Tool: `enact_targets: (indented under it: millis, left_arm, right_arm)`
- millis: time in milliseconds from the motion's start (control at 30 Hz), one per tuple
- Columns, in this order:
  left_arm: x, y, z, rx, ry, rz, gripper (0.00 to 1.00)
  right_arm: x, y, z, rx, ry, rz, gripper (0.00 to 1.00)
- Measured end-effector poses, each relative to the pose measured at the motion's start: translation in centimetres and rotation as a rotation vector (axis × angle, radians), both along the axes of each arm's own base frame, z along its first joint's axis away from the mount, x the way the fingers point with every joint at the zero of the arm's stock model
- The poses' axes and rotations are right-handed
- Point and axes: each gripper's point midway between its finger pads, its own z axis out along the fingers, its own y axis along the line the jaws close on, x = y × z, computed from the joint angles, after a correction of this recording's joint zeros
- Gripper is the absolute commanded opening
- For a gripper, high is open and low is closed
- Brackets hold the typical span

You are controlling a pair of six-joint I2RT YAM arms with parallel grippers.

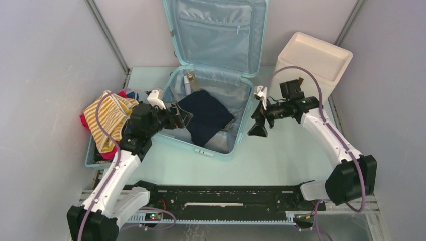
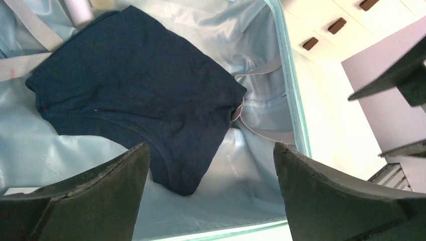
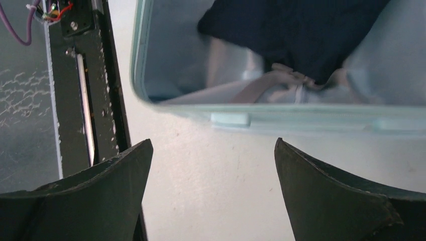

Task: Open, take out, and arrange the luggage
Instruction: Pick up the clothes from the luggage.

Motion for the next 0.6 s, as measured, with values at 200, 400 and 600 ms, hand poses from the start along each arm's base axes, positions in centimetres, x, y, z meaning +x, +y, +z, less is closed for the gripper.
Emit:
enact_targets:
  millis: [200, 400, 600]
  left_arm:
    - [-1.1, 0.9, 3.6, 0.102, -0.093, -0.029, 0.99]
    - [-2.5, 3.3, 6.3, 0.258, -0.243, 0.003, 1.00]
    - [-2.9, 5.9, 4.2, 0.392, -0.266, 0.077, 1.00]
  right_arm:
    - [3.7, 4.1, 3.2, -0.021, -0.083, 0.053, 1.00]
    - [8.5, 8.7, 3.8, -0.039, -0.081, 0.044, 1.00]
    - [14.0, 12.8, 0.7, -0.129, -0.023, -0.108, 1.00]
